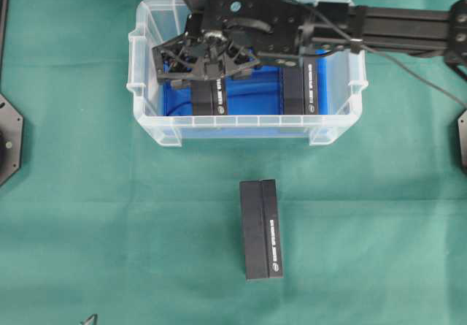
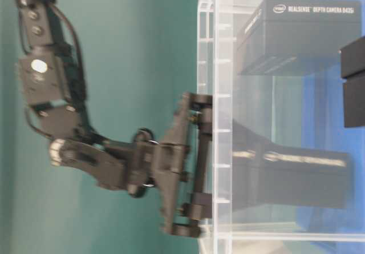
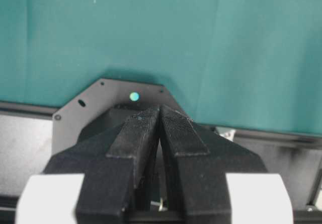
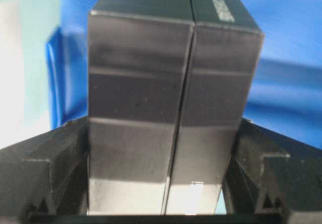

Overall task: Take the box out of the case with the right arm.
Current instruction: 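Lift the held left box up out of the bin, then carry the held box toward the front of the table, then lower the box onto the table left of the first box and release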

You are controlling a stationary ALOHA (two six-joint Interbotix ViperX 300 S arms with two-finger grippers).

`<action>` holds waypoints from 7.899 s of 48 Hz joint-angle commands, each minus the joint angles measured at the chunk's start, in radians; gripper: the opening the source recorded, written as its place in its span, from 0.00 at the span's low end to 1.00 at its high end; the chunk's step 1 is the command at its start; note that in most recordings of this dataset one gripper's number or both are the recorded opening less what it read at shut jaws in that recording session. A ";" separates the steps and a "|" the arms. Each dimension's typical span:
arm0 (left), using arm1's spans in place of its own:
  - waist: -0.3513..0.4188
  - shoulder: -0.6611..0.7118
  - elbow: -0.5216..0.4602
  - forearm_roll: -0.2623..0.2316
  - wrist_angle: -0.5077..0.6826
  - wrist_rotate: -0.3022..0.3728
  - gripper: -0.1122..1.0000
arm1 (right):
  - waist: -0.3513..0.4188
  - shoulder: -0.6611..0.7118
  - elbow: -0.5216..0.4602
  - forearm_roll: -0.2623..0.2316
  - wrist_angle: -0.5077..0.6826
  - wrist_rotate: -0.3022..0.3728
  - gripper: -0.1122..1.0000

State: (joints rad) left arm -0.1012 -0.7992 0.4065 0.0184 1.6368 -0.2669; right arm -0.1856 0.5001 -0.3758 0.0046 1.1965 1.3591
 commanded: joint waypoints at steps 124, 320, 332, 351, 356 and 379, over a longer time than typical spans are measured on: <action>-0.003 0.008 -0.011 0.003 -0.005 -0.002 0.10 | 0.051 -0.127 -0.433 -0.176 0.308 -0.006 0.72; -0.003 0.011 -0.005 0.003 -0.005 -0.009 0.10 | 0.419 0.018 -0.018 -0.020 -0.077 0.367 0.72; -0.003 0.011 -0.005 0.002 -0.005 -0.011 0.10 | 0.420 0.018 -0.018 -0.021 -0.077 0.350 0.71; -0.003 0.011 -0.005 0.002 -0.005 -0.021 0.10 | 0.419 0.017 -0.018 -0.037 -0.084 0.339 0.92; -0.003 0.011 -0.005 0.003 -0.006 -0.021 0.10 | 0.419 0.017 -0.018 -0.038 -0.083 0.339 0.91; -0.003 0.011 -0.005 0.003 -0.014 -0.021 0.10 | 0.419 0.003 -0.018 -0.043 -0.081 0.337 0.91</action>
State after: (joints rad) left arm -0.1028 -0.7931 0.4126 0.0184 1.6276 -0.2899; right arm 0.2301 0.5446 -0.3835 -0.0368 1.1183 1.6981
